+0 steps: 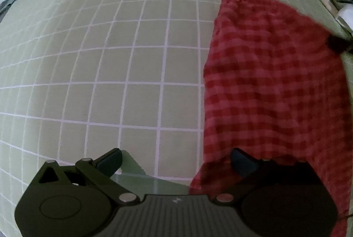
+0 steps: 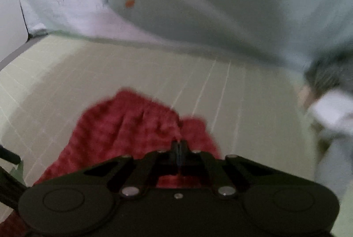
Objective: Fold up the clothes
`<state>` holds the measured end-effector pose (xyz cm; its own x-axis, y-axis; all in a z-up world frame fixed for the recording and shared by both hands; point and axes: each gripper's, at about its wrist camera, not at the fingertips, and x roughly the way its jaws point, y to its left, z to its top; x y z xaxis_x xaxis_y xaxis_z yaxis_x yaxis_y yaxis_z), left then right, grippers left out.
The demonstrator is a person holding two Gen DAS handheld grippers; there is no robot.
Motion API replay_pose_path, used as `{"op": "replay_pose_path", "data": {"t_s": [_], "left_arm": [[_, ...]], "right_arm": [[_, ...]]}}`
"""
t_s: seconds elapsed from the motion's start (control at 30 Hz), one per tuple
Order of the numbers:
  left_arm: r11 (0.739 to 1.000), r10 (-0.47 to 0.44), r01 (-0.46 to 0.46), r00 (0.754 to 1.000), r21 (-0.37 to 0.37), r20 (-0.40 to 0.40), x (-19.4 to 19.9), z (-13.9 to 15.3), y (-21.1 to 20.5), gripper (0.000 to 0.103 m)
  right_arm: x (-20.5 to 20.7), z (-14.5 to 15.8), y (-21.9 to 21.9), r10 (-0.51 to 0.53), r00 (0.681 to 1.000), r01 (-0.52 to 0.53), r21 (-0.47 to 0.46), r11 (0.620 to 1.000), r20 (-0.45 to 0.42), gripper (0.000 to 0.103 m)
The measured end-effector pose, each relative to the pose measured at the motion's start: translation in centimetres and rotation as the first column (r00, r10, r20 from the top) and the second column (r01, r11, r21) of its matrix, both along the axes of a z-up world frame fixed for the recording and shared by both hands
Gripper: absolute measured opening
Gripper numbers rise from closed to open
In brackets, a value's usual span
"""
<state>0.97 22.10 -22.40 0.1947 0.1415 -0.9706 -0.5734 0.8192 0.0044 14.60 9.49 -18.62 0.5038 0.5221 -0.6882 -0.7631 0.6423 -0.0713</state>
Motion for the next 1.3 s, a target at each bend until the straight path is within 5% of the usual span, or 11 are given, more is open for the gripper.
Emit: {"op": "replay_pose_path", "data": {"t_s": [0.13, 0.3, 0.33, 0.4, 0.57, 0.67, 0.9, 1.17, 1.3], "left_arm": [[1.000, -0.004, 0.004, 1.000, 0.002, 0.006, 0.1, -0.3, 0.0, 0.103], [1.000, -0.004, 0.004, 1.000, 0.005, 0.008, -0.3, 0.2, -0.1, 0.103], [1.000, -0.002, 0.002, 1.000, 0.008, 0.010, -0.6, 0.4, -0.1, 0.103], [1.000, -0.001, 0.000, 1.000, 0.014, 0.017, -1.1, 0.8, -0.1, 0.103], [0.999, 0.035, -0.035, 0.999, -0.010, 0.027, -3.9, 1.5, 0.3, 0.103], [0.998, 0.061, -0.060, 0.997, -0.025, 0.037, -6.3, 1.8, 0.0, 0.103], [0.991, 0.099, -0.096, 0.994, -0.088, 0.035, -10.4, 1.3, -1.8, 0.103], [0.995, 0.051, -0.047, 0.997, -0.088, 0.049, -13.2, 1.4, -5.0, 0.099], [0.998, 0.026, -0.022, 0.998, -0.060, 0.058, -14.1, 1.6, -6.5, 0.091]], "right_arm": [[0.9, 1.6, -1.5, -0.085, 0.995, 0.083, 0.048, 0.995, 0.057, 0.000], [4.1, -1.8, -2.0, -0.218, 0.974, 0.214, -0.062, 0.975, -0.057, 0.006], [4.2, -1.8, -2.5, -0.243, 0.966, 0.239, -0.053, 0.970, -0.087, 0.012], [3.7, -1.5, -4.0, -0.278, 0.952, 0.279, -0.014, 0.960, -0.131, 0.046], [1.1, -2.1, -7.3, -0.317, 0.912, 0.329, 0.002, 0.944, -0.259, 0.061], [-0.8, -3.4, -9.8, -0.382, 0.859, 0.396, -0.032, 0.918, -0.341, 0.076], [-7.9, -5.1, -13.9, -0.422, 0.809, 0.430, -0.077, 0.899, -0.409, 0.094], [-12.9, -5.1, -15.7, -0.390, 0.826, 0.384, -0.100, 0.918, -0.408, 0.094], [-15.0, -5.0, -15.9, -0.368, 0.846, 0.343, -0.133, 0.930, -0.386, 0.081]]}}
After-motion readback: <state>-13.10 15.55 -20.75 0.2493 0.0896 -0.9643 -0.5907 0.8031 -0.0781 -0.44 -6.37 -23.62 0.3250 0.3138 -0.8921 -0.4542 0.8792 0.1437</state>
